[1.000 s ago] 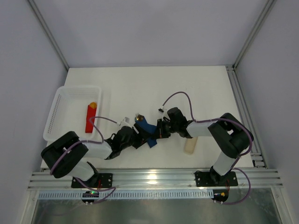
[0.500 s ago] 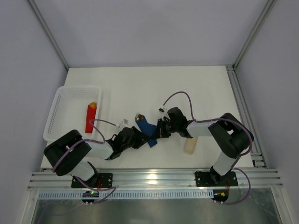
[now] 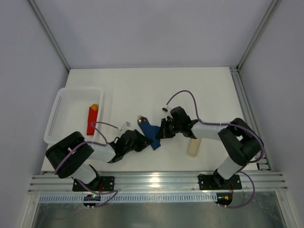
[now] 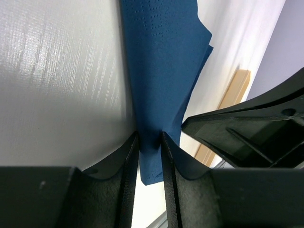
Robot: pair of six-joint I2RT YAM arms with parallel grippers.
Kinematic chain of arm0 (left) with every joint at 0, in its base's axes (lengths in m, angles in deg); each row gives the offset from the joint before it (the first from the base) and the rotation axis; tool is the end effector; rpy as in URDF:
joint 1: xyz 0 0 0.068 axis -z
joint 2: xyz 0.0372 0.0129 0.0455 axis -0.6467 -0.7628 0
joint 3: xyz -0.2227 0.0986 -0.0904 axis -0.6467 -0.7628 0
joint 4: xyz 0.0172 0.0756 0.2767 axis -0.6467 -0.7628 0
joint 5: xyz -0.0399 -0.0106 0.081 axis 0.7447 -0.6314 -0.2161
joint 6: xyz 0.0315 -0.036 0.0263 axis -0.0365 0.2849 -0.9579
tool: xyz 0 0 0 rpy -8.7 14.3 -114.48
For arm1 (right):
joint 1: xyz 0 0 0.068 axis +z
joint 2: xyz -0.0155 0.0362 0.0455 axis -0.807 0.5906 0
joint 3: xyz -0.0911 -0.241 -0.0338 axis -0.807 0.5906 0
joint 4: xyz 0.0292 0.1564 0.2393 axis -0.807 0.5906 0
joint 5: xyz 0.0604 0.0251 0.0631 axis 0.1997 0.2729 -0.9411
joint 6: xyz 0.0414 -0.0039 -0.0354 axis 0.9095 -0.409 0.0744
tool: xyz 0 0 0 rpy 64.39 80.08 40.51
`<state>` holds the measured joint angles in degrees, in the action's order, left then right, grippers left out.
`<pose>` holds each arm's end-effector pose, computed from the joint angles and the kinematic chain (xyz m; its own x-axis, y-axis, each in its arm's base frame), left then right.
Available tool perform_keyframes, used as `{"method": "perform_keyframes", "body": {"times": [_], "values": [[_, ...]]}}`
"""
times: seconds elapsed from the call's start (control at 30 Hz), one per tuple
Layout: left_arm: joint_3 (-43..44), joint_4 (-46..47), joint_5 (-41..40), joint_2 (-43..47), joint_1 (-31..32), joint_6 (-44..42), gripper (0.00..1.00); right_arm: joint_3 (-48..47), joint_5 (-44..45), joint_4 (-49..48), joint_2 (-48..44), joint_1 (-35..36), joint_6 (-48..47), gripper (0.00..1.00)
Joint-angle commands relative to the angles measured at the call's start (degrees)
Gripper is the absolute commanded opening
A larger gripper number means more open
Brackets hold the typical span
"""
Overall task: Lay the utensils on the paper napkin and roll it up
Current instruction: Roll the napkin at the center of the board.
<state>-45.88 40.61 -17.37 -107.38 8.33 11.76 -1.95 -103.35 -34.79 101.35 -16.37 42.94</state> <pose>0.1684 -0.1852 0.0690 -0.7255 -0.6711 -0.1525 -0.3018 0.5094 -0.8059 0.2476 0.2098 0.1076 -0.8991 -0.0789 -0.4306 -0.3669 0.6724 0.6429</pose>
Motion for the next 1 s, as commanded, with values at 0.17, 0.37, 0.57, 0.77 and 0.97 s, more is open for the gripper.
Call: {"method": "perform_keyframes", "body": {"times": [0.17,0.37,0.57,0.77,0.97], "values": [[-0.6,-7.5,-1.0,-1.5,0.3,-1.9,0.27,-4.8,3.4,3.5,-1.6,-0.6,-3.2,0.04],[-0.3,-8.1,-1.0,-1.1,0.3,-2.4,0.27,-4.9,4.0,3.7,0.7,-1.3,-3.7,0.04],[0.0,-8.2,-1.0,-1.3,0.2,-2.6,0.28,-3.7,3.8,2.7,2.6,-1.5,-3.7,0.04],[0.4,-8.8,-1.0,-0.9,0.3,-3.0,0.3,-2.5,3.8,1.7,4.3,-1.5,-3.5,0.04],[-0.1,-9.7,-2.2,0.2,0.2,-3.0,0.48,-2.1,3.6,0.7,6.0,-1.5,-3.2,0.03]]}}
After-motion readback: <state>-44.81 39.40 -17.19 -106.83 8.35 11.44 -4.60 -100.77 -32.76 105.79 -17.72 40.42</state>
